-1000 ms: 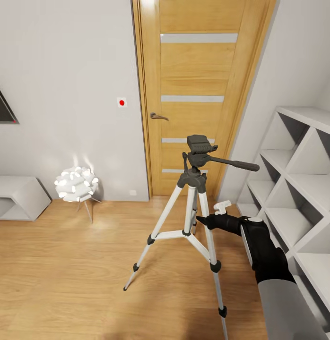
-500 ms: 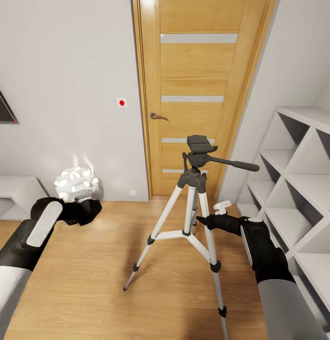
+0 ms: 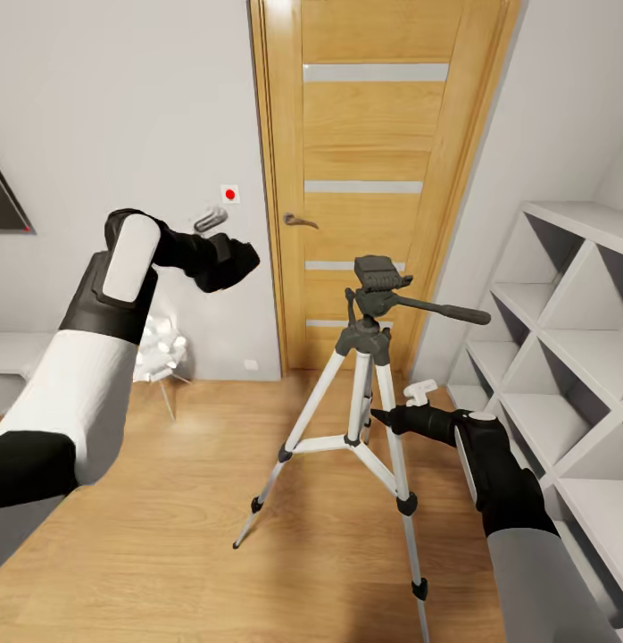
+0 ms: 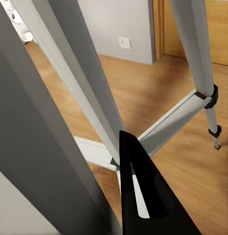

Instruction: Attach the digital camera to the camera tripod in the bedroom.

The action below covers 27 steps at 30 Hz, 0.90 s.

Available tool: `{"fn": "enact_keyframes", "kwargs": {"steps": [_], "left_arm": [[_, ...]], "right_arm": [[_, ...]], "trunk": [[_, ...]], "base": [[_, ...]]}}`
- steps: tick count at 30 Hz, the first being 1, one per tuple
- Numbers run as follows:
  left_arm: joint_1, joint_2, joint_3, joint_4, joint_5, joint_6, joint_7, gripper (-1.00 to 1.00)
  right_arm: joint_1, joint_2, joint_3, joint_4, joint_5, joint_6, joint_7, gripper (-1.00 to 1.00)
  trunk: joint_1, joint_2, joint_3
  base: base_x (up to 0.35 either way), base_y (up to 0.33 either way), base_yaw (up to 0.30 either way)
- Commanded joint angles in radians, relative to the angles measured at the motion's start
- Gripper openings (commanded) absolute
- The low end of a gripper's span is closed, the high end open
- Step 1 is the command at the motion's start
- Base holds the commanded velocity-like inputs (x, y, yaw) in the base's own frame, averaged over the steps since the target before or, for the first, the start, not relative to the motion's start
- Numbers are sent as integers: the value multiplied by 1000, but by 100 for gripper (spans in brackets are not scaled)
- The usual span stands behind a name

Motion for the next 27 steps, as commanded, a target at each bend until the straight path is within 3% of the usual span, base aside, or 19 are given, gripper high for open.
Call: {"fn": "enact_keyframes", "kwargs": {"steps": [1, 2, 3, 5, 7, 10, 12, 13, 17, 21, 27], "left_arm": [[-39, -39, -3, 31, -10, 4, 8, -100], [-56, -59, -3, 50, -10, 2, 8, -100], [-89, -100, -3, 91, -12, -4, 7, -100], [-140, -152, -2, 154, -12, -15, 6, -100], [-192, -183, -2, 202, -10, -33, 5, -100], [-253, -203, -1, 233, -1, -50, 4, -100], [-287, -212, -1, 239, 25, -55, 2, -100], [-304, -216, -2, 215, 82, -56, -2, -100], [-310, -216, -7, 179, 158, -55, -32, -100], [-311, -216, -12, 168, 192, -55, -119, -100], [-312, -216, -19, 158, 195, -58, -190, -100]], "right_arm": [[0, 0, -3, 10, 12, 10, 10, -100], [0, 0, -3, 10, 12, 10, 10, -100], [0, 0, -3, 10, 11, 11, 10, -100], [0, -1, -4, 11, 10, 10, 10, -100], [0, -1, -4, 15, 9, 10, 10, -100], [0, -2, -4, 34, 10, 8, 10, -100], [0, -2, -4, 48, 12, 7, 10, -100], [0, -2, -4, 55, 13, 7, 10, -100], [0, -3, -5, 58, 14, 7, 10, -100], [0, -4, -5, 59, 13, 7, 10, -100], [0, -5, -6, 60, 13, 7, 10, -100]], "trunk": [[0, -1, -2], [0, -1, -2], [0, -1, -2], [0, -1, -2], [0, -1, -2], [0, -1, -2], [0, -1, -2], [0, -1, -2], [0, -1, -2], [0, -1, -2], [0, -1, -2]], "base": [[0, 0, 0], [0, 0, 0], [0, 0, 0], [0, 0, 0], [0, 0, 0], [0, 0, 0], [0, 0, 0], [0, 0, 0], [0, 0, 0], [0, 0, 0], [0, 0, 0]]}}
